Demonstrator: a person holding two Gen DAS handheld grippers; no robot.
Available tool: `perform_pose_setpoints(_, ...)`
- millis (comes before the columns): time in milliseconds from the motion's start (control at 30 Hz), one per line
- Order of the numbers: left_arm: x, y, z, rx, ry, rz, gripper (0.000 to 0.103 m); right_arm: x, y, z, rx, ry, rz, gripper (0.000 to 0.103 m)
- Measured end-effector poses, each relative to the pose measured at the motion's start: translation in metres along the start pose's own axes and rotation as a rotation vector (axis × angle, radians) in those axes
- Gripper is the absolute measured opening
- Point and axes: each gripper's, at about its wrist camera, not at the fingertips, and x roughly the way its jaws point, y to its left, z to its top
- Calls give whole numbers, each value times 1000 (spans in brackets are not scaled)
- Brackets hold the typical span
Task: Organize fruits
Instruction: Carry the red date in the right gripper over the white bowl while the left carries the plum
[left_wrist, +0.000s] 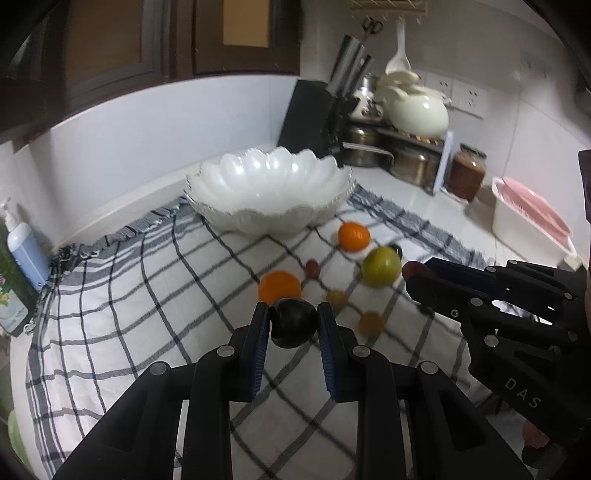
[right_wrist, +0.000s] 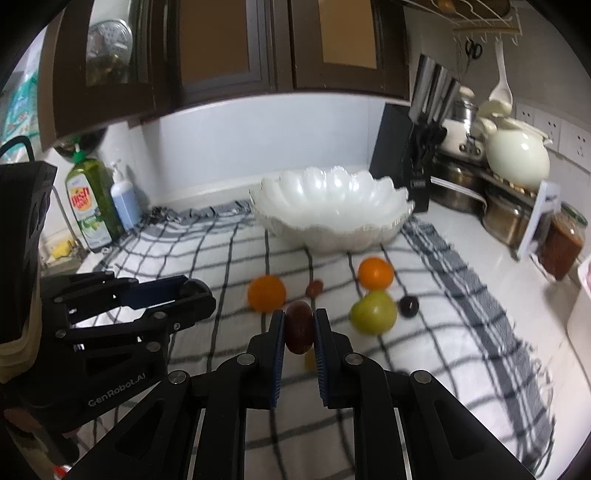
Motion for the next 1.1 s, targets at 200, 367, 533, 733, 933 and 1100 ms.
perform_pose_setpoints(200,-7,-12,22,-46,-49,55,27,-2,-20,19,-21,-43,47,17)
perform_pose_setpoints(367,-10,-20,38,-67,-92,93,27,-2,-36,31,-24,-63,83,17)
perform_pose_setpoints(533,-12,-26,55,-80,-125,126,27,0,-50,46,-17,-95,97,17)
perform_pose_setpoints(733,-12,-23,73,-88,-163,149,27,4,-60,64,-8,-135,95,17)
perform_pose_setpoints(933,-7,-10,92,-96,-180,158,27,11,-62,85,-3,-171,88,17)
perform_pose_setpoints(1100,0,-1,112,-80,-203,180,27,19,-62,108,-14,-201,71,17)
